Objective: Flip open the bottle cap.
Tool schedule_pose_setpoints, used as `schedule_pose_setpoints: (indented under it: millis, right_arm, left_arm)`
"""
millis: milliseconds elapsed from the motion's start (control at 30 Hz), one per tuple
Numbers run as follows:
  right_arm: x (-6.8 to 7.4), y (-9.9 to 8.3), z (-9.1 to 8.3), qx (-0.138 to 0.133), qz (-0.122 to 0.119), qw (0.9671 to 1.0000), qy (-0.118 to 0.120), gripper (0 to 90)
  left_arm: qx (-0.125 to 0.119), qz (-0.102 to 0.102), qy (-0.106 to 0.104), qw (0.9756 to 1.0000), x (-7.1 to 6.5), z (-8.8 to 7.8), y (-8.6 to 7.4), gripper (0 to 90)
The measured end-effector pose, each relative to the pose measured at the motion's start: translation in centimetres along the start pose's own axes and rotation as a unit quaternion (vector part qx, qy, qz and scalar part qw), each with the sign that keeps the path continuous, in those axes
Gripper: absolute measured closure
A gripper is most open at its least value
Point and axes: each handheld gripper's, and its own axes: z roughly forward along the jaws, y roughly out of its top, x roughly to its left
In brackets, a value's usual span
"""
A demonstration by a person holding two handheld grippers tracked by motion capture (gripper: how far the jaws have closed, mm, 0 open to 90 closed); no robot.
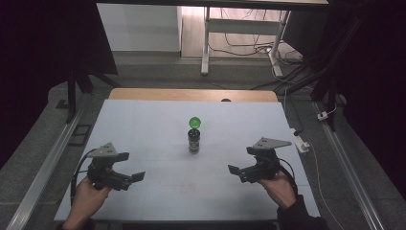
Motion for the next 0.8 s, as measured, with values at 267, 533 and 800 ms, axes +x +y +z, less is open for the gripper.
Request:
schedule_pose_setpoints:
  millis: [267, 533, 800]
  right_arm:
    - [-0.8, -2.4, -2.7, -0.004, 0.018, 0.9989, -0.043, 0.0]
    - [-1.5, -4.9, -4.5, 0.011, 0.044, 0.996, -0.077, 0.0]
    - [-2.0, -6.6, -5.6, 0.029, 0.068, 0.993, -0.092, 0.0]
  left_arm:
    - [-0.015, -0.034, 0.018, 0.9991, 0.5, -2.9, -2.9, 0.0]
    - [-0.014, -0.055, 0.041, 0.9976, 0.7, -4.4, -5.3, 0.0]
    - [-0.001, -0.062, 0.065, 0.996, 0.6, -5.0, -6.6, 0.0]
